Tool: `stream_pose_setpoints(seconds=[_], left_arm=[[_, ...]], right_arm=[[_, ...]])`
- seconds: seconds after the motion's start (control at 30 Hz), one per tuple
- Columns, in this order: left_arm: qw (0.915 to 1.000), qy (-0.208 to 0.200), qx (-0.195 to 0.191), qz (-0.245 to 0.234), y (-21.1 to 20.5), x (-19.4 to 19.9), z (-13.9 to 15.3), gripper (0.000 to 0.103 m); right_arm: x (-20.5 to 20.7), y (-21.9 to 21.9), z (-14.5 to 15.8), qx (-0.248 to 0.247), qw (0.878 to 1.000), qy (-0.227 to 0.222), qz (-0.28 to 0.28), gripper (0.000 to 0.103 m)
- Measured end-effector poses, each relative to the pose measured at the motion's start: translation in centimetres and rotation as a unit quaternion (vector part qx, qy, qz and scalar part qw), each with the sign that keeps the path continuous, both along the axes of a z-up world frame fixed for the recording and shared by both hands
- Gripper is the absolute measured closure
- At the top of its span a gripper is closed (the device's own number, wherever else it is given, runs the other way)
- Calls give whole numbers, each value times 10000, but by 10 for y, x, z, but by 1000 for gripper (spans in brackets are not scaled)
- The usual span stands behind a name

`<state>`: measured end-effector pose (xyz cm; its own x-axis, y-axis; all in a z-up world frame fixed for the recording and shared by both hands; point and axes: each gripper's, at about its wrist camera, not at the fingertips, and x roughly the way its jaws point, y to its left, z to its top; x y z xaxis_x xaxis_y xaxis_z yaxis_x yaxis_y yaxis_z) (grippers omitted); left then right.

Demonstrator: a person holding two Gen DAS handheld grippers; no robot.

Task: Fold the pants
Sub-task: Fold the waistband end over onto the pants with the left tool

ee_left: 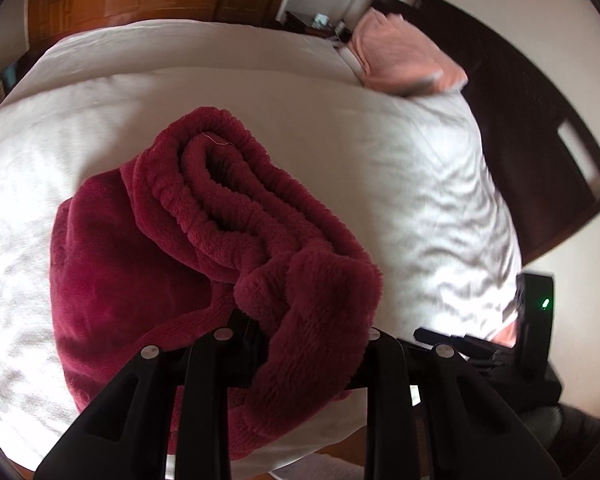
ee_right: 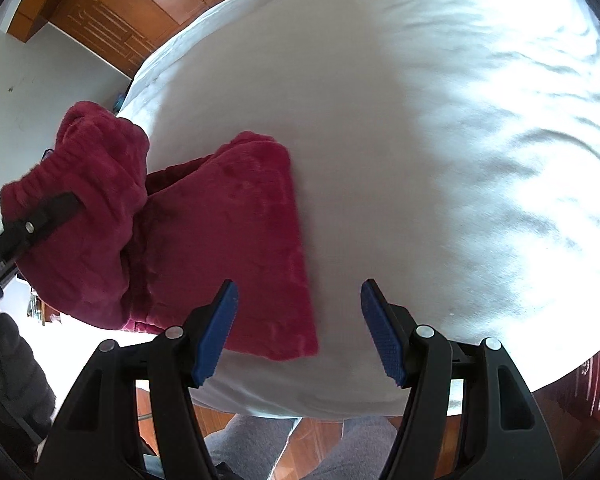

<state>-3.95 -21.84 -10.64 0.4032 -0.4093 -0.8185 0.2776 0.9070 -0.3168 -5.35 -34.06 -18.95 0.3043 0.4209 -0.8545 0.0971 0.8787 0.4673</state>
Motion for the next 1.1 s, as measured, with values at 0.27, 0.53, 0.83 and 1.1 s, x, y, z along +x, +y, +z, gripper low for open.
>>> stream_pose_setpoints(seconds=[0.27, 0.53, 0.83, 1.1], left_arm=[[9958, -79, 612, -681, -59, -19, -27, 77], [9839, -143, 1430, -1065, -93, -34, -63, 76], [9817, -53, 1444, -1238, -104, -45, -81, 59], [9863, 59, 1047, -1270, -94, -54, -77, 48]], right_arm=[[-6, -20, -4, -6, 9999, 56, -88, 38], [-9, -35, -9, -56, 9998, 99, -170, 38], [-2, -40, -4, -78, 9999, -13, -130, 38], [18, -29, 11, -54, 9996, -269, -19, 38]])
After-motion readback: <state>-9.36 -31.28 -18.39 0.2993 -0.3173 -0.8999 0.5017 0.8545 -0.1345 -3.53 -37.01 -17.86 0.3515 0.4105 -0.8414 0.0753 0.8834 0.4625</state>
